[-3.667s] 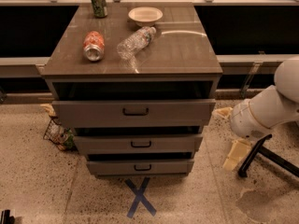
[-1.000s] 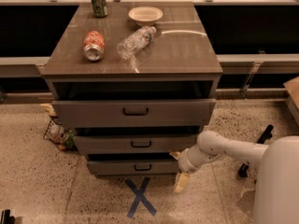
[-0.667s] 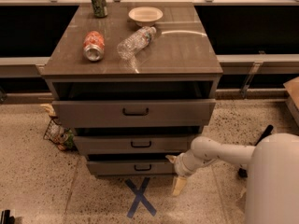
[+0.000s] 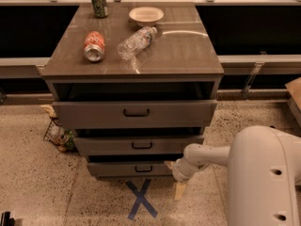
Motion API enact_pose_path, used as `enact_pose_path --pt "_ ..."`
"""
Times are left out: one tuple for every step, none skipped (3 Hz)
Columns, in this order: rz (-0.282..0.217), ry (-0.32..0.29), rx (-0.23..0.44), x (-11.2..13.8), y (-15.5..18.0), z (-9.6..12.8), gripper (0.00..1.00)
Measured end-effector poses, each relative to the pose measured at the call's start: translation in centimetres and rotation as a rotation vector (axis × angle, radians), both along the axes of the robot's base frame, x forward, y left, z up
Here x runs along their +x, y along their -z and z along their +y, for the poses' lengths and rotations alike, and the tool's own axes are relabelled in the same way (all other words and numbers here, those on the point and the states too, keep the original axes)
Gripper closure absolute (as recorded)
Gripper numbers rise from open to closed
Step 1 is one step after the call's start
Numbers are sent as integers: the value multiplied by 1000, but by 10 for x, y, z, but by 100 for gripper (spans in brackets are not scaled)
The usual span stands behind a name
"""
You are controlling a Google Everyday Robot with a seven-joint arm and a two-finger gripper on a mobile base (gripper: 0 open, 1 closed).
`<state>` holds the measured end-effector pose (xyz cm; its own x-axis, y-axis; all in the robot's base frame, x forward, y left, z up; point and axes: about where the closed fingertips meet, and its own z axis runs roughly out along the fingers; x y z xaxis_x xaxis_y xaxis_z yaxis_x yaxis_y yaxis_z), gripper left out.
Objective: Open bottom drawer
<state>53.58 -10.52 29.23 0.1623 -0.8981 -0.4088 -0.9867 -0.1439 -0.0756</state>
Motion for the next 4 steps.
enact_pose_path --pt "-7 54 -38 5 16 -6 0" --pt "-35 143 14 14 30 -8 0" --pt "-76 205 64 27 42 -17 0" --pt "-95 236 96 40 55 -23 0"
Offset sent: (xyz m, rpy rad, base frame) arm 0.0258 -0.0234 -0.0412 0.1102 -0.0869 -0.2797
